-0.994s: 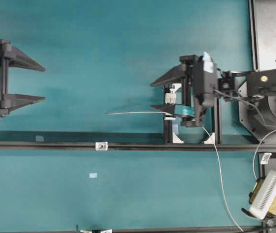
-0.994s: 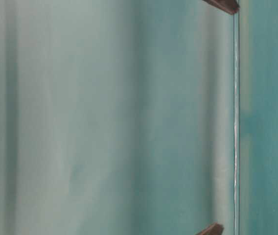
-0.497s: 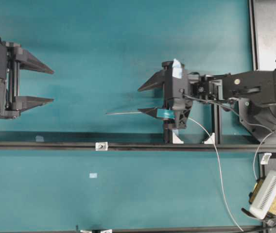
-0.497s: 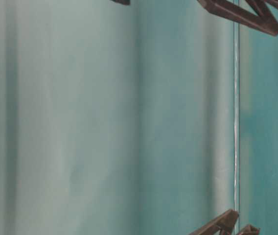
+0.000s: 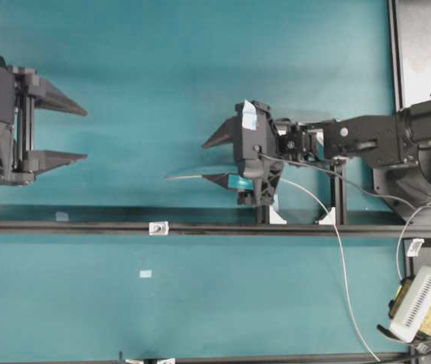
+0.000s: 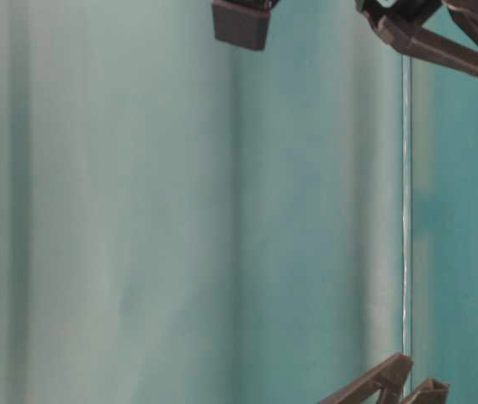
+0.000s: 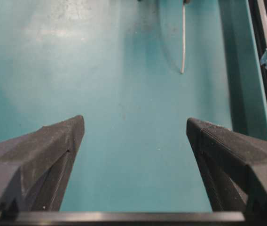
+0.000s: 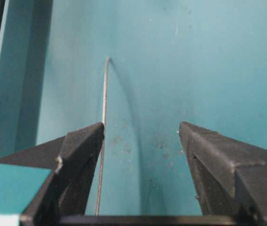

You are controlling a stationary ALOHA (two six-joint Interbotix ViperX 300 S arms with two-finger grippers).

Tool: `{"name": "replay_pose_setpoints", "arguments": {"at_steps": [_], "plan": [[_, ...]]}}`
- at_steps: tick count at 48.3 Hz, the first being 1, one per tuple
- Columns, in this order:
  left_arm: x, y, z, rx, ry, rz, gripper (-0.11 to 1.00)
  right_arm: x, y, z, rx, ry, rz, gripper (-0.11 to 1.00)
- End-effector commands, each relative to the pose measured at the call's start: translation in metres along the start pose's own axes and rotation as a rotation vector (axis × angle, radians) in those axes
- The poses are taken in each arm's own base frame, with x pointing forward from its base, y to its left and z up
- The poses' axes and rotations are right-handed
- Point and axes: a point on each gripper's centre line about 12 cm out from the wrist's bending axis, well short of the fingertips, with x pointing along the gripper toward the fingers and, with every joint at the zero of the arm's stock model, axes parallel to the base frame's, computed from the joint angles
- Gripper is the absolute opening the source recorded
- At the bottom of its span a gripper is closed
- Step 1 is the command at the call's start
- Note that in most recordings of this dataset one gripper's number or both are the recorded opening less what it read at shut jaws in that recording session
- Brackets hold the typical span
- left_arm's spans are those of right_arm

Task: Insert the wire into the hole on the right side and pull it with the left arm.
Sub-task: 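Close the right gripper on the white wire's free end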

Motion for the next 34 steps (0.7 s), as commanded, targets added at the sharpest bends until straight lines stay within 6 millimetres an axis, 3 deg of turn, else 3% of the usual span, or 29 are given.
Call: {"name": "replay_pose_setpoints", "arguments": {"at_steps": [1, 25, 34], "plan": [[0.001, 0.001, 0.01, -0.001, -0.034, 0.004, 0.76, 0.002, 0.003, 0.011, 0.0, -0.033, 0.007, 0.75], [0.001, 0.001, 0.01, 0.0, -0.031, 0.003, 0.76, 0.014, 0.003, 0.01, 0.0, -0.022, 0.006, 0.75], [0.001, 0.001, 0.01, -0.001, -0.034, 0.004, 0.76, 0.014, 0.003, 0.012, 0.0, -0.038, 0.008, 0.68]]}}
